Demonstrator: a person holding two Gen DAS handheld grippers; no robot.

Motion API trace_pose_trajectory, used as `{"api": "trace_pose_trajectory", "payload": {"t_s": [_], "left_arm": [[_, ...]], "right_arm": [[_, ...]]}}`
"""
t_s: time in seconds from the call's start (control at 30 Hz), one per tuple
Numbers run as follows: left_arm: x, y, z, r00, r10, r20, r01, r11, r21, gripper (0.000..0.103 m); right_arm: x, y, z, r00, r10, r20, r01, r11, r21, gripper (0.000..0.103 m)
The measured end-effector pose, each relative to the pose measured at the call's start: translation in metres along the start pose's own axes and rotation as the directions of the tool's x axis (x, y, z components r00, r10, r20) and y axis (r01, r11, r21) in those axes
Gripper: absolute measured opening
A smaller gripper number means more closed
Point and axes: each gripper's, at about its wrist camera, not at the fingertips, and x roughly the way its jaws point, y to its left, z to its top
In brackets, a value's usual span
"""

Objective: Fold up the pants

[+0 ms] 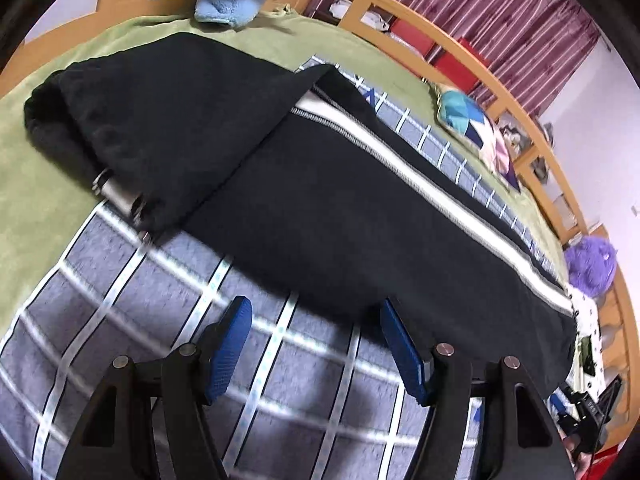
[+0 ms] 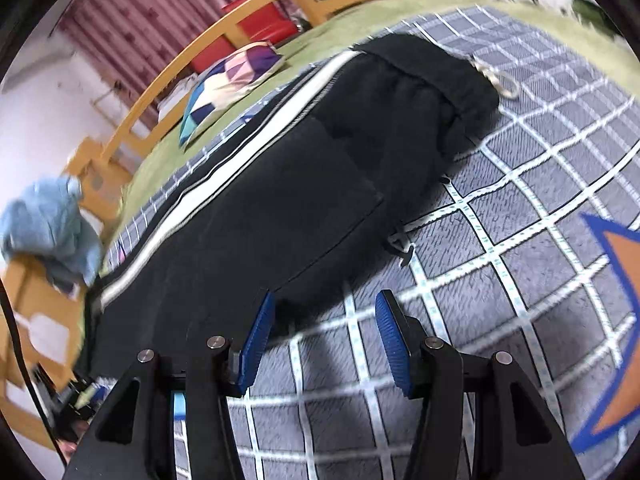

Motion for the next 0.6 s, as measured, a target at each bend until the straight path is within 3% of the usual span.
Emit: {"api": "trace_pose_trajectory", "payload": {"t_s": [0.37,0.4,0.43,0.5,0.53,0.6], "left_arm": [[0.046,0.003,0.052,0.998,-0.056,0.018,0.058,0.98,-0.191,0.063],[0.048,0.003,0.053,0.998,-0.052,0.019,0.055,0.979,-0.197,0.063],[0.051,0.0,0.056,0.999,-0.045,0.02,0.048,0.978,-0.201,0.062],[0.05,-0.003,0.06,1.0,0.001,0.026,0.004,0.981,-0.193,0.042],[0.048,-0.003,0.062,0.999,0.031,0.03,-0.025,0.983,-0.182,0.018],[0.036,-0.005,0.065,0.999,0.008,0.046,-0.002,0.991,-0.13,0.013]], "right_arm": [[0.063,0.005,0.051,0.998,0.022,0.057,-0.028,0.993,0.115,0.054],[0.067,0.007,0.055,0.998,0.018,0.063,-0.026,0.992,0.12,0.051],[0.07,0.009,0.059,0.998,0.006,0.065,-0.014,0.992,0.125,0.04],[0.071,0.011,0.066,0.998,-0.003,0.066,-0.005,0.992,0.123,0.023],[0.067,0.01,0.068,0.998,0.007,0.069,-0.016,0.991,0.131,0.017],[0.052,0.011,0.07,0.995,0.012,0.102,-0.026,0.991,0.132,0.013]]}}
